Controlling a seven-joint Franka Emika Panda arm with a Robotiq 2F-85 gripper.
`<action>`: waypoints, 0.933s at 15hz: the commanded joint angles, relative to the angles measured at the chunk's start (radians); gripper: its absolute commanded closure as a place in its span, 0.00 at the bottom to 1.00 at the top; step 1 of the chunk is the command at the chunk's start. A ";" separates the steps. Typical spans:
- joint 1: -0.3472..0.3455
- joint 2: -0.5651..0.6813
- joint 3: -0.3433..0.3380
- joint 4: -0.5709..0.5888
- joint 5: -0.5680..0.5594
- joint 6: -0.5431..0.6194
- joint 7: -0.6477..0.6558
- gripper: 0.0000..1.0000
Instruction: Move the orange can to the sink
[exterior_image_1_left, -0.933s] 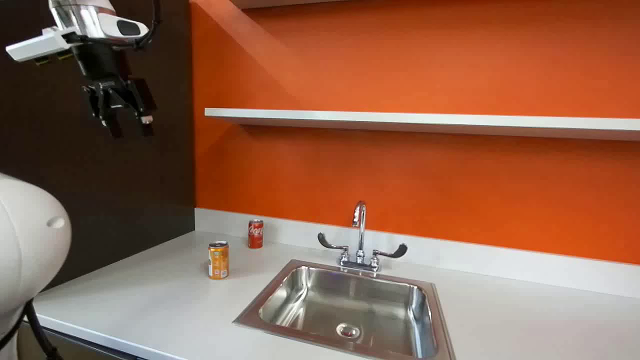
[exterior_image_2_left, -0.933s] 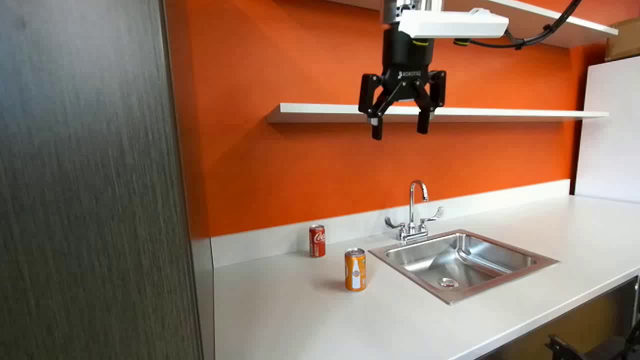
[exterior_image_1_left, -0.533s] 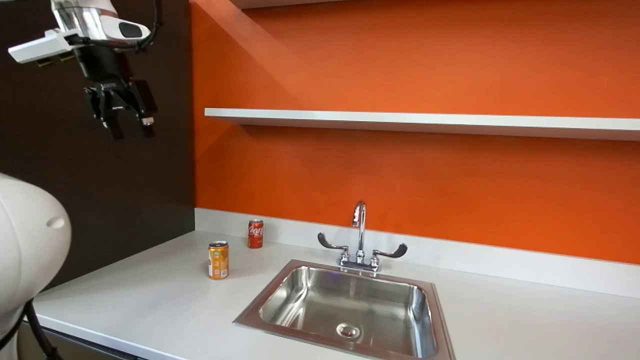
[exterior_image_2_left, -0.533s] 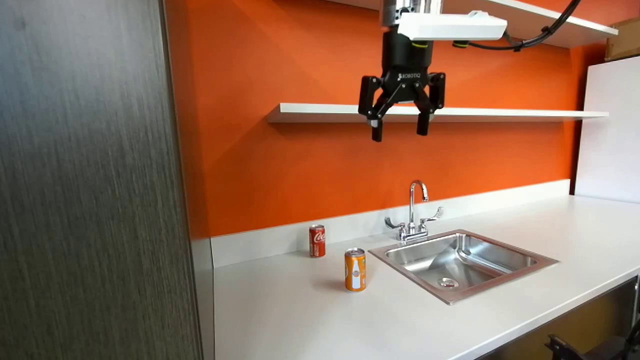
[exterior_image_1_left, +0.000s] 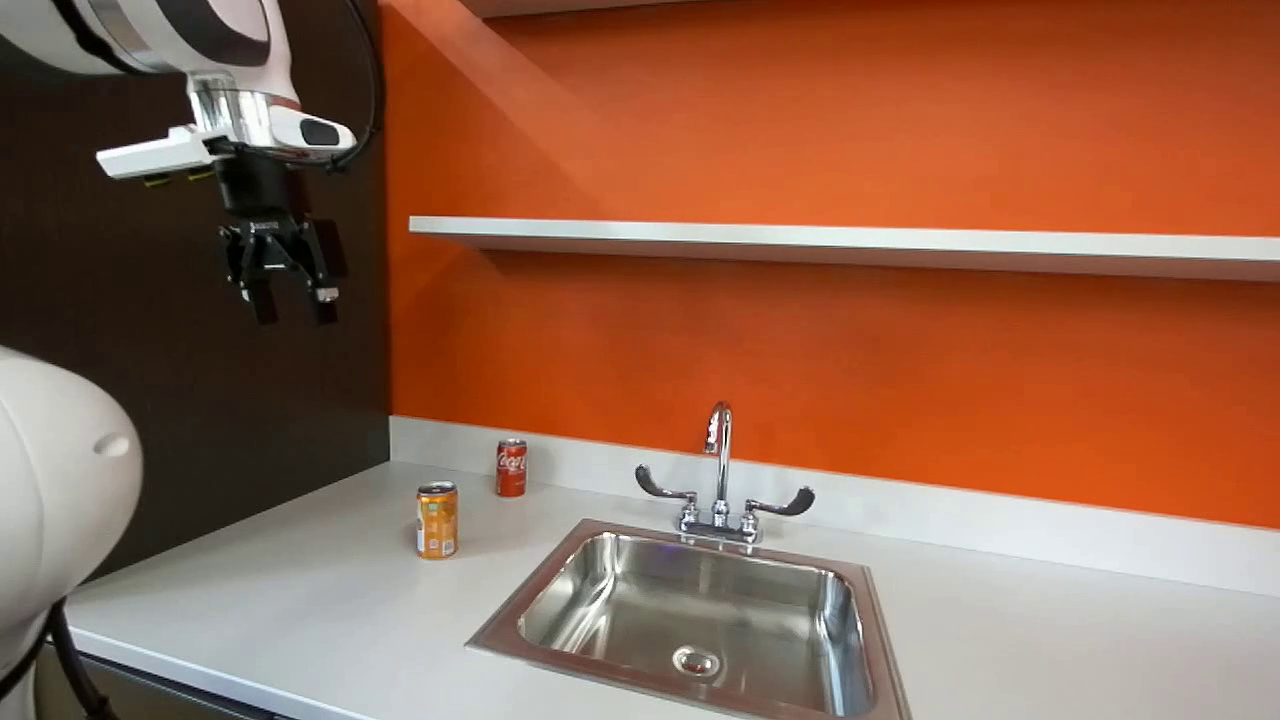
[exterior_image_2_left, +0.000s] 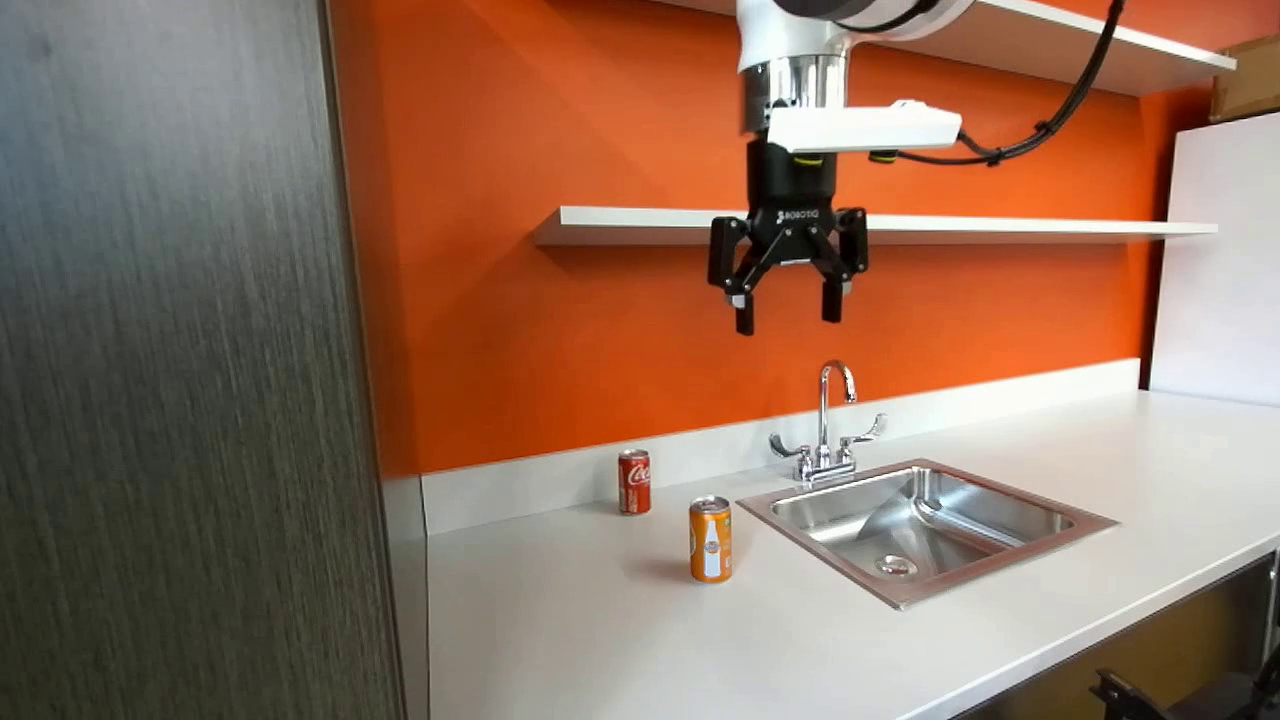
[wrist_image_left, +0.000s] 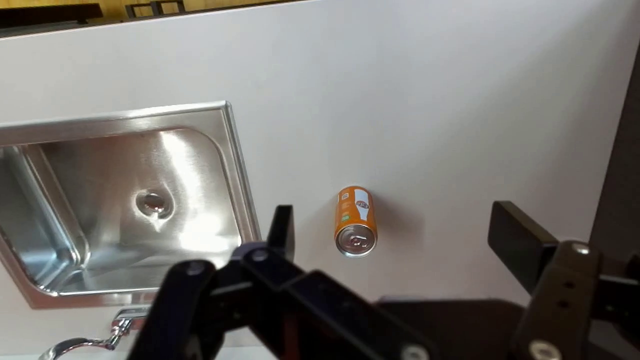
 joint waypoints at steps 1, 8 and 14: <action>0.009 0.126 -0.020 0.042 0.026 0.078 -0.015 0.00; 0.000 0.337 -0.038 0.067 0.010 0.257 -0.003 0.00; -0.008 0.498 -0.073 0.096 -0.015 0.409 0.034 0.00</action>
